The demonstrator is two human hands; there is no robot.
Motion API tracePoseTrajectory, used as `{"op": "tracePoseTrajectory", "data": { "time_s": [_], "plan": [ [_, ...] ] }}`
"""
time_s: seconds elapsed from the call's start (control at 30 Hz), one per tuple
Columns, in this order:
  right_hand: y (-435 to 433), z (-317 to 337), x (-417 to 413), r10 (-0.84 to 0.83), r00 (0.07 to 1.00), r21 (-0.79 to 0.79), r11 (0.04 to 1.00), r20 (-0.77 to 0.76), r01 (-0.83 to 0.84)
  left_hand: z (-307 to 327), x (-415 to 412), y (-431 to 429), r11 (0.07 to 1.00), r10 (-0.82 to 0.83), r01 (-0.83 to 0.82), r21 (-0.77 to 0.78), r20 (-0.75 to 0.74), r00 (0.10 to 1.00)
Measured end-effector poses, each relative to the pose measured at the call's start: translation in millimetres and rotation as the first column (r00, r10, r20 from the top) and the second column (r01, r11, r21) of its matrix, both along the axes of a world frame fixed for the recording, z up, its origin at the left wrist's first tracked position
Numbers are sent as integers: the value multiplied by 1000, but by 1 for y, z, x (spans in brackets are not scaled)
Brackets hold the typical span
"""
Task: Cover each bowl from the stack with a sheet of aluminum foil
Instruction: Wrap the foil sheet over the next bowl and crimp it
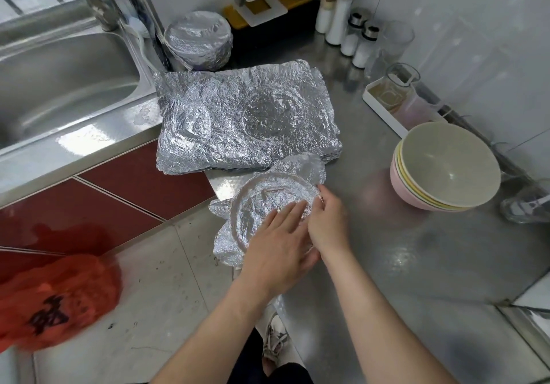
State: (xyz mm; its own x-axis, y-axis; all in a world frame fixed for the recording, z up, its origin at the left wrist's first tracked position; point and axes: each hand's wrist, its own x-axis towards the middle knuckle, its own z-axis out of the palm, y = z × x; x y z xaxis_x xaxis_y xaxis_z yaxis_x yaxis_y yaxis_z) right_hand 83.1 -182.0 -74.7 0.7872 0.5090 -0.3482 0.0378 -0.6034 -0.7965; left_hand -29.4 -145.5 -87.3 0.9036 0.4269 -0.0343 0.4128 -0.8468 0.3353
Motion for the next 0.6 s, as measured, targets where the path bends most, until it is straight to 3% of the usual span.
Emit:
{"op": "tracePoseTrajectory", "data": {
  "time_s": [0.17, 0.3, 0.37, 0.47, 0.53, 0.6],
  "plan": [
    [-1, 0, -2, 3, 999, -36, 999, 39, -2, 1, -2, 4, 998, -58, 58, 8, -21, 998],
    [-15, -1, -5, -4, 993, -58, 998, 120, 11, 9, -13, 11, 993, -89, 91, -80, 23, 996],
    [-24, 5, 0, -34, 983, -87, 995, 179, 51, 15, -20, 17, 989, -2, 16, -150, 96, 995],
    [-26, 16, 15, -89, 964, -45, 994, 249, 104, 19, -21, 33, 964, 251, -222, -148, 220, 943],
    [-18, 16, 27, -83, 965, 38, 996, 247, 76, 21, -16, 48, 910, 406, -380, -166, 177, 897],
    [-6, 16, 42, -27, 992, 85, 996, 125, 16, 23, -10, 60, 874, 467, -443, -201, 91, 880]
  ]
}}
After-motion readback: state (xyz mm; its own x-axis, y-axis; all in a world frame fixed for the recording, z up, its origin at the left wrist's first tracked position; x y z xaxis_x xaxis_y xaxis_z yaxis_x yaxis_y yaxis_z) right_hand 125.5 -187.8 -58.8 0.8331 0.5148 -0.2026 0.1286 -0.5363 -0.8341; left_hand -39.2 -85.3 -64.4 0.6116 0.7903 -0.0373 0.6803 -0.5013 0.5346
